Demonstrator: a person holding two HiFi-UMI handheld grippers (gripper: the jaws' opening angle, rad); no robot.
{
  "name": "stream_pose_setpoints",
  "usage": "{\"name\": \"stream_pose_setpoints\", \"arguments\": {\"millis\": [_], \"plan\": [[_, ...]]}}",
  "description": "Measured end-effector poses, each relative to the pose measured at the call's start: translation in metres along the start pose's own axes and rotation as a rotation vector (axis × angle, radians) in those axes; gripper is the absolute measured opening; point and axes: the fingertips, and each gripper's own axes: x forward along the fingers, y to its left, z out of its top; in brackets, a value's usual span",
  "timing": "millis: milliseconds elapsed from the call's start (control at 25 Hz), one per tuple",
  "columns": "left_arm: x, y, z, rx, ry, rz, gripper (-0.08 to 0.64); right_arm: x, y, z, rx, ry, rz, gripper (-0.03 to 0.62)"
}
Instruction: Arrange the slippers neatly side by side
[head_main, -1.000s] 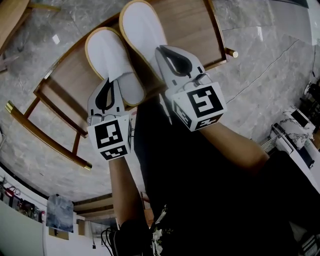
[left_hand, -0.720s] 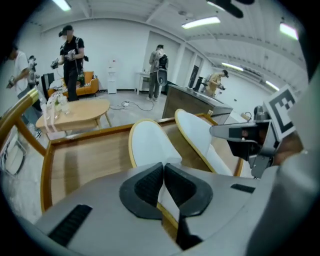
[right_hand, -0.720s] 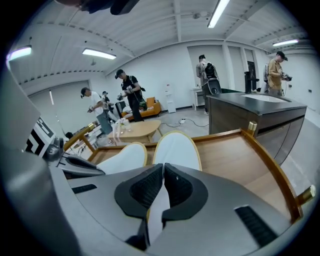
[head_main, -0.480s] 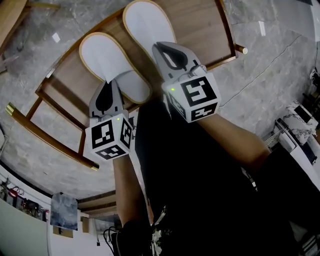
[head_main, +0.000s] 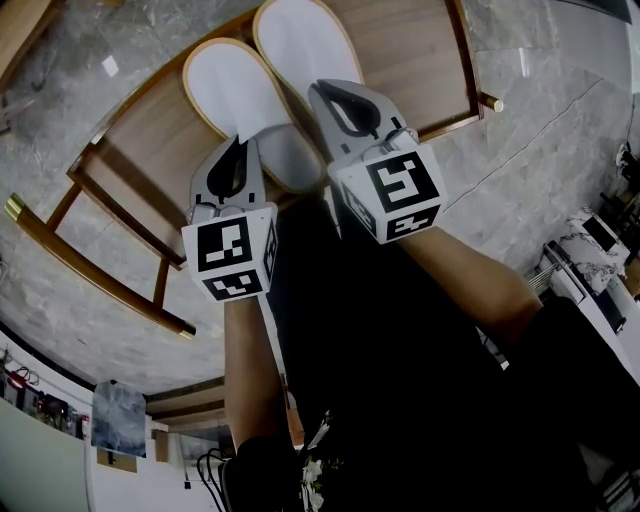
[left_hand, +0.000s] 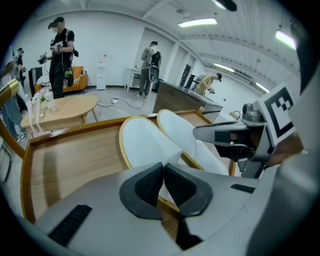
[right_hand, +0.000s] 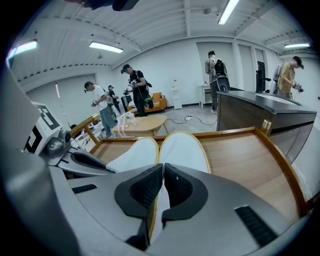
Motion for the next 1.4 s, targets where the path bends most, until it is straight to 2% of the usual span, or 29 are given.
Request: {"name": "stream_pose_setpoints", "arguments": {"millis": [400, 1040, 1240, 1400], "plan": [[-0.007, 0.013, -0.002, 0.042, 0.028, 0.006, 0.012, 0.005, 0.014, 0.007, 0.015, -0.007, 0.038, 0.009], [-0.009, 0.017, -0.005, -0.023, -0.008, 0.065, 0.012, 0.001, 0.020, -0.010, -0.045, 0.046, 0.093, 0.009], [-0.018, 0.024, -0.010, -0.077, -0.038, 0.114, 0.012, 0.002, 0.025, -0.012, -0.067, 0.062, 0.127, 0.009], [-0.022, 0.026, -0.016, -0.108, -0.055, 0.125, 0.012, 0.006, 0.030, -0.016, -0.079, 0.073, 0.147, 0.009]]}}
